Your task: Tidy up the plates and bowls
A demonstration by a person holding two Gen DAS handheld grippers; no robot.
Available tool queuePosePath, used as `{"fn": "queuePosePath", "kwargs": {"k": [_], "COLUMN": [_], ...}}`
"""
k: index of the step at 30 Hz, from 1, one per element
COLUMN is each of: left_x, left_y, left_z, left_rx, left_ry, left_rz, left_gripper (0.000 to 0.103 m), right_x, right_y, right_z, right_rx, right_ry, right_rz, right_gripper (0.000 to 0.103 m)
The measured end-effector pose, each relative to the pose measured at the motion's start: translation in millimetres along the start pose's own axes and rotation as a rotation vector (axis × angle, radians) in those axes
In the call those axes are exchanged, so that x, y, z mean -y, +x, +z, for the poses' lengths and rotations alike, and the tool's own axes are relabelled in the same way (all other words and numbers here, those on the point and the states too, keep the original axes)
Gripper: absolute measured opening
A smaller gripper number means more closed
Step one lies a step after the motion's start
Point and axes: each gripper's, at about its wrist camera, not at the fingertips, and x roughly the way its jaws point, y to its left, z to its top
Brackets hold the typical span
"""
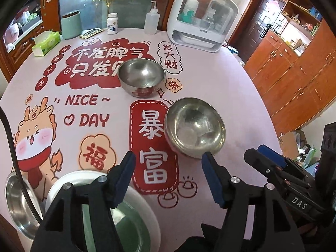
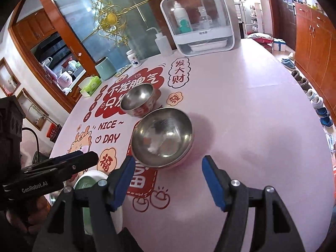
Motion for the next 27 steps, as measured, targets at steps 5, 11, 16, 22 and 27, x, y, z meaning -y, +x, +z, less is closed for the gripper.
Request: {"fn": "queuePosePath", "kwargs": {"k": [5,11,16,22,27], "left_x": [4,4,3,1,0], "left_y": [20,48,74,96,109], "left_z": [11,21,24,25,25], "left_rx": [-0.014,-0.055,-0.102,-0.147,-0.189], "left_ry": [-0.011,-0.025,-0.036,-0.046,-0.056], "left_rz": [0.019,0.032,0.039,0.036,0.033], "left_gripper": [0.068,0.069,0.069,0.068,0.061], "right_x": [13,21,31,37,39], "right_y": [18,41,60,77,87], "right_z": [8,11,12,10,9], "right_rx": [-0.017,-0.06,-0.106,-0.154,-0.188], "right_ry": [0.029,0.038,0.064,0.088,0.092], "right_rz": [0.018,0.035,0.049,0.053,0.066], "right_gripper": [0.066,0.066,0.066,0.052,0.04]}}
